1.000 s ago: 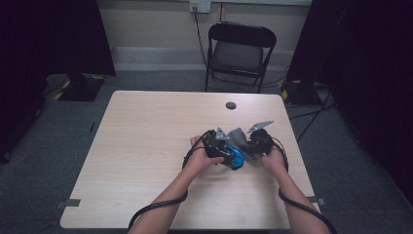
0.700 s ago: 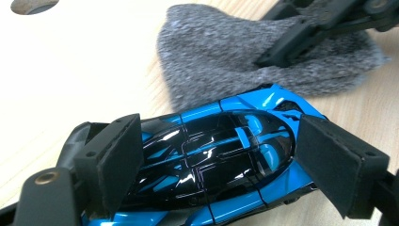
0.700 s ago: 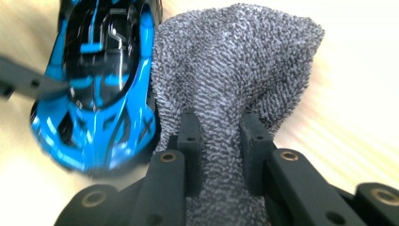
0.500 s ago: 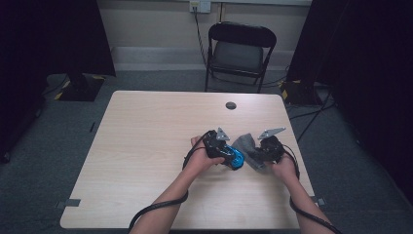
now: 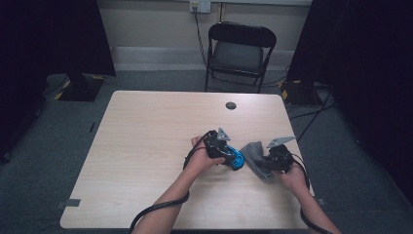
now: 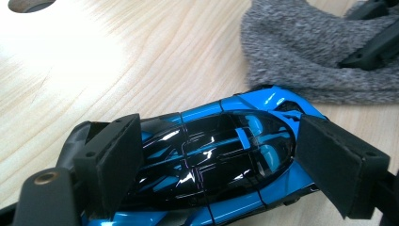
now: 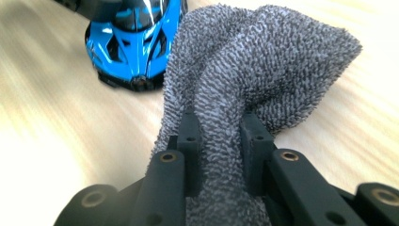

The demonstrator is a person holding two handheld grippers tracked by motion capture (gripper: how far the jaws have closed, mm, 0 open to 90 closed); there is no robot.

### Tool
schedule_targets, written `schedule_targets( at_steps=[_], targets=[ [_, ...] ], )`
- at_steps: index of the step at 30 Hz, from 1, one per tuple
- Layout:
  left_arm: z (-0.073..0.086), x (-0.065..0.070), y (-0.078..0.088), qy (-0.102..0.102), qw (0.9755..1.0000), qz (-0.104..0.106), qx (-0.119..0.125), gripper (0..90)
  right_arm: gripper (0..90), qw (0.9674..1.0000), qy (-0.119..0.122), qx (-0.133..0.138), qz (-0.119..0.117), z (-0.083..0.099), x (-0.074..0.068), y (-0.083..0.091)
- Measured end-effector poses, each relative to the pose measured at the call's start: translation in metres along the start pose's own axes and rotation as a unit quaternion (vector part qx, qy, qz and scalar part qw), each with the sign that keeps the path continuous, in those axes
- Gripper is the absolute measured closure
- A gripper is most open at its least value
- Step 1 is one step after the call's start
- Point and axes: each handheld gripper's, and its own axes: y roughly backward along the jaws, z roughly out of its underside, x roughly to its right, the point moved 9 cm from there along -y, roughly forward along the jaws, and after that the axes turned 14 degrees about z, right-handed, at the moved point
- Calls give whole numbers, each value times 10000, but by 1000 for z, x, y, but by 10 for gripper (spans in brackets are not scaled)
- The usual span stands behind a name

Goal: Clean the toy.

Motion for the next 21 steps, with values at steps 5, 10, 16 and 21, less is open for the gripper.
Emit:
schedule_targets(
  at_steps=[5,10,16,21],
  targets=[
    [1,1,0,-49,10000,1,-7,152,735,9995,-231,95,201,0,14,8],
    [1,1,0,-61,10000,14,-8,151,735,9981,-410,280,360,-17,28,11],
    [1,1,0,-51,10000,45,3,150,734,9976,-398,383,415,-47,34,-1],
    [1,1,0,-120,9999,51,48,149,732,9982,-219,364,431,-70,29,-19]
  ],
)
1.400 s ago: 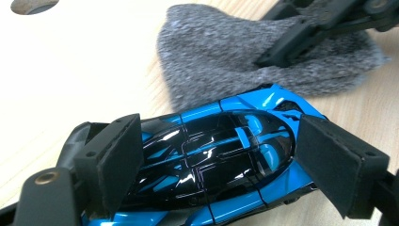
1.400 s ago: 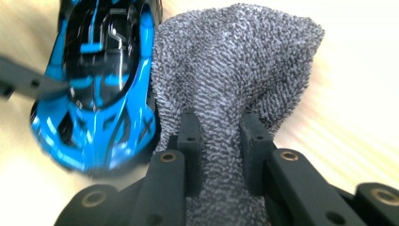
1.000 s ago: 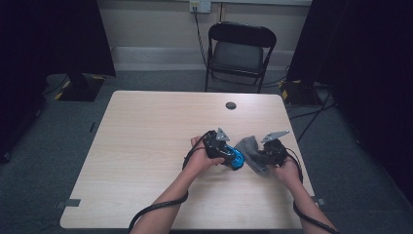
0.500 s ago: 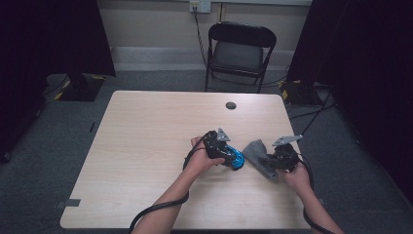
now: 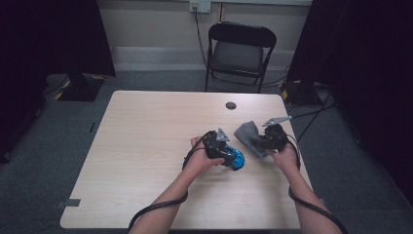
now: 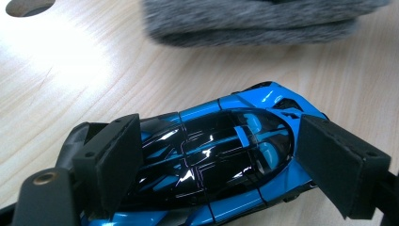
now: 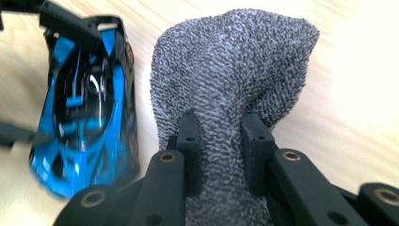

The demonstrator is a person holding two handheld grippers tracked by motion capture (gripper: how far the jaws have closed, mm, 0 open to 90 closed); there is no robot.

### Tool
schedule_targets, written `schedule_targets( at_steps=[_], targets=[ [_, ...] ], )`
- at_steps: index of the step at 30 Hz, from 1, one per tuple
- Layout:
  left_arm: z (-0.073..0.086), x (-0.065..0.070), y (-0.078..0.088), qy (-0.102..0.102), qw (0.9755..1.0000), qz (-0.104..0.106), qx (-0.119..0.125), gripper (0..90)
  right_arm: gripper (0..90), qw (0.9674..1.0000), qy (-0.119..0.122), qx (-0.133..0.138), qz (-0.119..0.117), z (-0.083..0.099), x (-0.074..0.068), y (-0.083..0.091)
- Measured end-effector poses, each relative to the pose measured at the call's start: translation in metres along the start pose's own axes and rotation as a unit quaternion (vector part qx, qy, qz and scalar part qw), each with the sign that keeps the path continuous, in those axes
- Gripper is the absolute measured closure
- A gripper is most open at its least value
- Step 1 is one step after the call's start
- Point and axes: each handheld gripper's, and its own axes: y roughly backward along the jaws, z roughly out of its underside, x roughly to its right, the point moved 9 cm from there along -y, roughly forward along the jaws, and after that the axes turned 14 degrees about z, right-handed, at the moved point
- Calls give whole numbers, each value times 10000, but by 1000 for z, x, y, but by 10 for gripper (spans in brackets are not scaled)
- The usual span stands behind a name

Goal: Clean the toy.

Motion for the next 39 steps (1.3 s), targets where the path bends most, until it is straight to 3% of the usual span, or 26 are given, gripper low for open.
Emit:
schedule_targets(
  at_steps=[9,14,18,19,22,27,39],
  targets=[
    [0,1,0,7,9999,67,78,141,731,9997,245,-84,38,-22,-17,-32],
    [0,1,0,6,9998,88,165,140,731,9991,386,-141,-75,-26,-28,-46],
    [0,1,0,49,9997,114,196,140,732,9979,581,-118,-250,-30,-41,-55],
    [-1,1,0,62,9997,107,188,140,732,9968,725,-171,-296,-31,-49,-60],
    [-1,1,-1,86,9998,97,171,137,734,9956,859,-235,-302,-30,-55,-65],
    [-1,0,0,116,9996,85,234,137,740,9966,705,-162,-391,-30,-55,-68],
    [-1,0,0,115,9996,63,237,150,740,9965,716,-115,-417,-25,-52,-63]
  ],
)
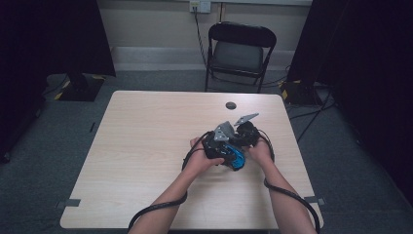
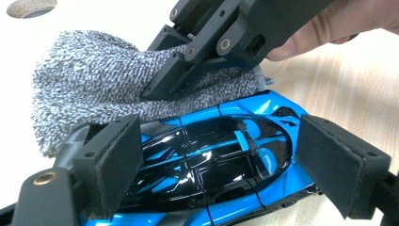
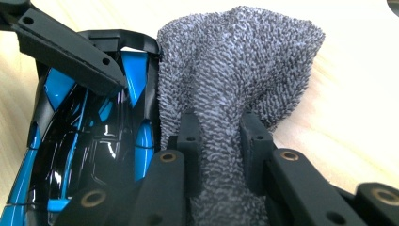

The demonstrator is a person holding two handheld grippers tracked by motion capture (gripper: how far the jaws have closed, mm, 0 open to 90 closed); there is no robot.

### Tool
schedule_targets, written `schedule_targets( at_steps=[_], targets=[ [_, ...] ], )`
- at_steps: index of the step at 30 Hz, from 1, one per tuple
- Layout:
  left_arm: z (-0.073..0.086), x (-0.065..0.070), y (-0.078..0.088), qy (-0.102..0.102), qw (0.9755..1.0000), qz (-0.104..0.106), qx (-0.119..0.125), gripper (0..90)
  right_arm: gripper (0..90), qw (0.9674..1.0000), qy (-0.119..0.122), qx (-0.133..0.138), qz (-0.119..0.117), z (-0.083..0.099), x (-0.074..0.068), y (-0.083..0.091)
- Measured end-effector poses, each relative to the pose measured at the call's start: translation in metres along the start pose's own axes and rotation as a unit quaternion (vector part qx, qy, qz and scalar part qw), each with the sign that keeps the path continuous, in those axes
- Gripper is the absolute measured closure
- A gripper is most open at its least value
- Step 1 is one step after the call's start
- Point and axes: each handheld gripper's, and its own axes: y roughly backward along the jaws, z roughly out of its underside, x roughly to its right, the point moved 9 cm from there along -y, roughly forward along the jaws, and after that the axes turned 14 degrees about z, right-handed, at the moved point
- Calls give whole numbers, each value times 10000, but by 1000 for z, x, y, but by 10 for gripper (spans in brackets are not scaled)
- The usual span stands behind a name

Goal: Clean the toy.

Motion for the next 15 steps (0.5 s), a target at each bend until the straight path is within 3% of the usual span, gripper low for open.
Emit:
schedule_targets(
  at_steps=[15],
  targets=[
    [-1,3,-2,-1,10000,-3,-31,155,738,9999,93,49,-56,18,5,16]
  ],
)
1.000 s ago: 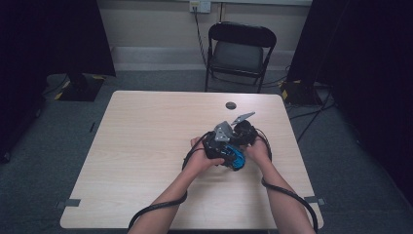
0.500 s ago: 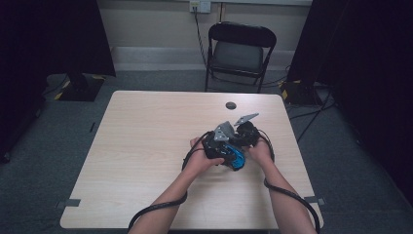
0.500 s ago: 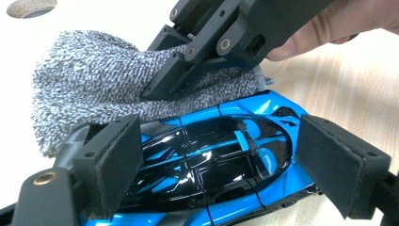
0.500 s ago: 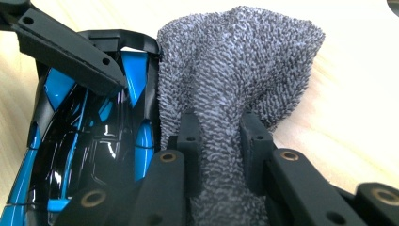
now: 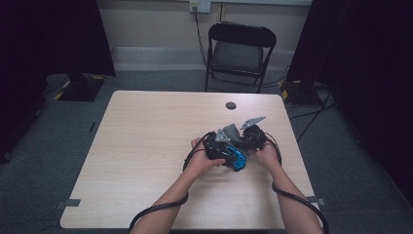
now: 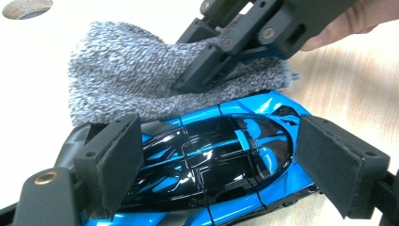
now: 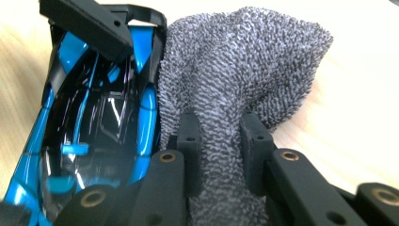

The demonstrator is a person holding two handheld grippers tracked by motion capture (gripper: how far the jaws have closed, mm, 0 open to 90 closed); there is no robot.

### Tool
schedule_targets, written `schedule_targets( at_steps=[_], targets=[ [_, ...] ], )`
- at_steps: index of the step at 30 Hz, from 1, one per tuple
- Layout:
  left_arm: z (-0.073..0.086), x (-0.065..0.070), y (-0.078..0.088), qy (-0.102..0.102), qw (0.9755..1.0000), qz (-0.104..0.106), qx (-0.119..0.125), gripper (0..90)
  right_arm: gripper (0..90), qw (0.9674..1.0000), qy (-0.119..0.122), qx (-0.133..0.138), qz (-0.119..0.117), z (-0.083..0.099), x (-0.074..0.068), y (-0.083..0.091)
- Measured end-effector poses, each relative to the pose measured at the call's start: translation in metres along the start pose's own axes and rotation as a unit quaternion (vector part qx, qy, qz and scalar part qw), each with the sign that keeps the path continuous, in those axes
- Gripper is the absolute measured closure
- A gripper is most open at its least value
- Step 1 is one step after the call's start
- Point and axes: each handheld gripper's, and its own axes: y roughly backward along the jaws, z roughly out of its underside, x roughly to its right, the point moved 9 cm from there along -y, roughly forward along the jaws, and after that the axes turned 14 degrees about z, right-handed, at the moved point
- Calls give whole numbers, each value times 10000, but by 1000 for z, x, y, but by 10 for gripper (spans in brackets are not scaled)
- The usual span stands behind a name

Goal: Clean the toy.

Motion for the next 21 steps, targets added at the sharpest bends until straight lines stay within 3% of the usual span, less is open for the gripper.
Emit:
schedule_targets(
  at_steps=[21],
  targets=[
    [0,0,-1,-14,9999,-99,-60,163,737,9999,-137,28,4,25,6,21]
  ],
)
